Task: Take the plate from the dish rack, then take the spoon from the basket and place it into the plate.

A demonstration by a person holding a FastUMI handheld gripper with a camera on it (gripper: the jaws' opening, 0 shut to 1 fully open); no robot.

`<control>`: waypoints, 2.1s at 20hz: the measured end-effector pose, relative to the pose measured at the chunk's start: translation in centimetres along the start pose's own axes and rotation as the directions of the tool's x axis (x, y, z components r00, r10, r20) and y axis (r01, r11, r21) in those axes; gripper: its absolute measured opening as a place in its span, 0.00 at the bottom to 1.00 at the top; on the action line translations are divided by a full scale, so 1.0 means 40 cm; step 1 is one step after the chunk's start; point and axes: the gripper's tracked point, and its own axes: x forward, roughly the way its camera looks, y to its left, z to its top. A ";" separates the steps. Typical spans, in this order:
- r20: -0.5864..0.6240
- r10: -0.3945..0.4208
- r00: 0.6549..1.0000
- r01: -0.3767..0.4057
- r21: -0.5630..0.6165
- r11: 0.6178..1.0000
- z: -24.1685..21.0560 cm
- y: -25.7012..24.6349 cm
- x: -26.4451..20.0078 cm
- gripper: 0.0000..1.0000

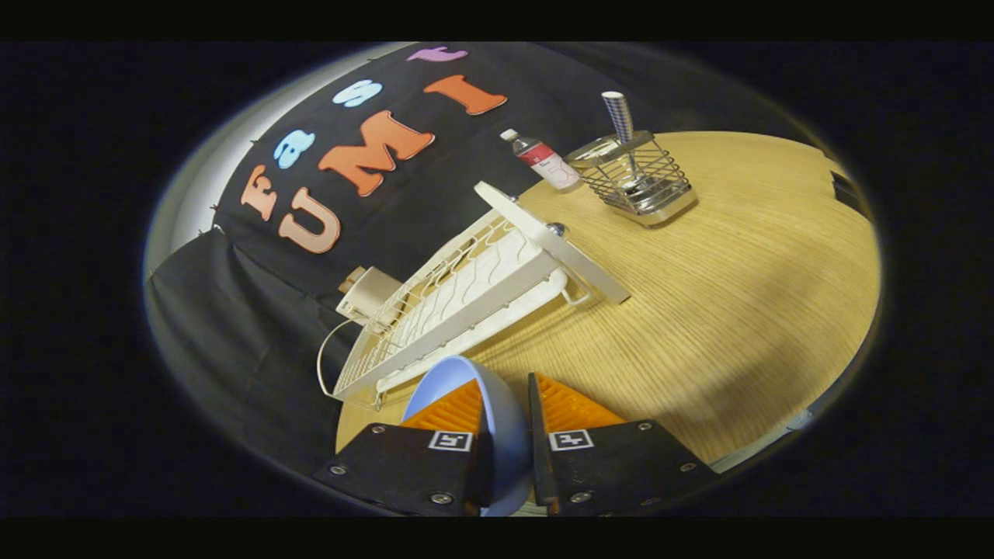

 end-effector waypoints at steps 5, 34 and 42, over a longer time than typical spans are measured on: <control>-0.005 -0.040 0.999 0.040 -0.060 0.997 0.012 -0.019 0.005 0.29; 0.512 -0.223 0.829 0.452 -0.379 0.808 0.586 -0.154 -0.151 0.82; 0.520 -0.199 0.831 0.440 -0.394 0.807 0.602 -0.136 -0.126 0.15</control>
